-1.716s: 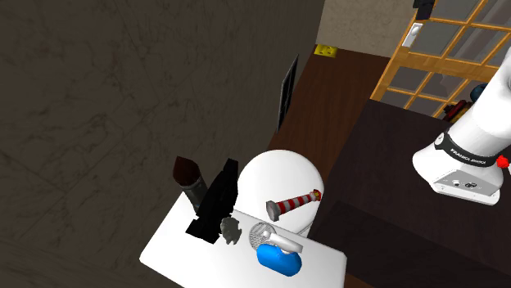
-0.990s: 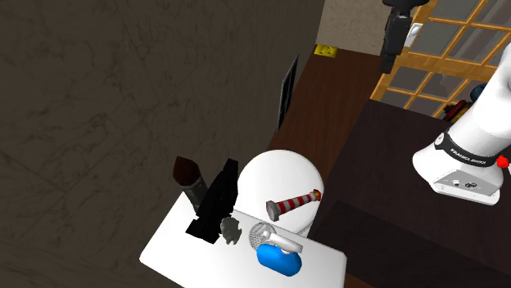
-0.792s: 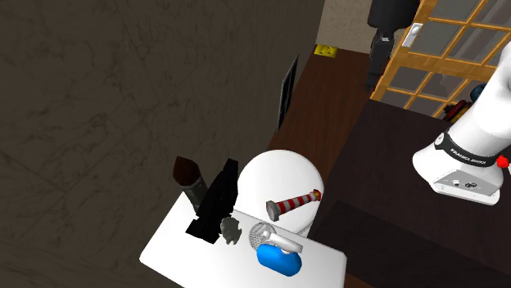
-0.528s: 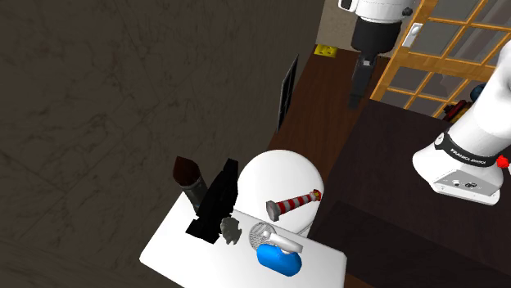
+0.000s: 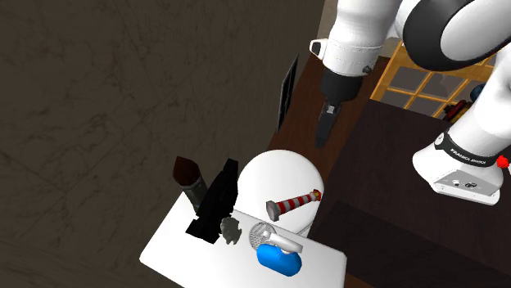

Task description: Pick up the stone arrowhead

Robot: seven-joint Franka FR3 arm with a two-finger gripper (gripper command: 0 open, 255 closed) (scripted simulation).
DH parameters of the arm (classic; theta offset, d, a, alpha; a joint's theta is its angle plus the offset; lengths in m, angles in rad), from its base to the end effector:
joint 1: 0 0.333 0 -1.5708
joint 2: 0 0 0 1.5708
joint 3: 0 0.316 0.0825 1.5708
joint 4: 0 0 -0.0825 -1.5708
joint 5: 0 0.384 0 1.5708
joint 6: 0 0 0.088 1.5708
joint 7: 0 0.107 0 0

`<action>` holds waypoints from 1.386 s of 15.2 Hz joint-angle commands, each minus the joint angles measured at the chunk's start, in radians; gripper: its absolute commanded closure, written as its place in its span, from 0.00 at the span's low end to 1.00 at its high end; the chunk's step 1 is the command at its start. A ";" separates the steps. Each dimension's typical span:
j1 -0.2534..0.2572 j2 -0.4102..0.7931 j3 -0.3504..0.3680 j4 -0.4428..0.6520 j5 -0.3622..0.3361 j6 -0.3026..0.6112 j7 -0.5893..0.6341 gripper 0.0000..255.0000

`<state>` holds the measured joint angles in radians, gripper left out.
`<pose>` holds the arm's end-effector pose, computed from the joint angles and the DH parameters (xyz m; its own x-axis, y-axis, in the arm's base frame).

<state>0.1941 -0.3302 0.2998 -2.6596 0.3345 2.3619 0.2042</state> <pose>0.3554 0.1904 0.3448 0.9990 0.0410 -0.0165 0.0382 -0.9889 -0.1433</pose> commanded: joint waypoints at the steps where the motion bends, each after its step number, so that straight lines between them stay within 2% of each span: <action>1: 0.005 0.076 0.030 0.024 -0.001 0.080 0.030 0.00; 6: 0.011 0.281 0.097 0.101 -0.068 0.264 0.144 0.00; 10: 0.035 0.450 0.107 0.188 -0.209 0.383 0.289 0.00; 13: 0.093 0.572 0.066 0.269 -0.334 0.447 0.410 0.00; 16: 0.177 0.684 -0.001 0.364 -0.431 0.491 0.509 0.00; 21: 0.313 0.861 -0.105 0.547 -0.517 0.532 0.618 0.00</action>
<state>0.4830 0.4998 0.2118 -2.1506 -0.1695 2.8907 0.8035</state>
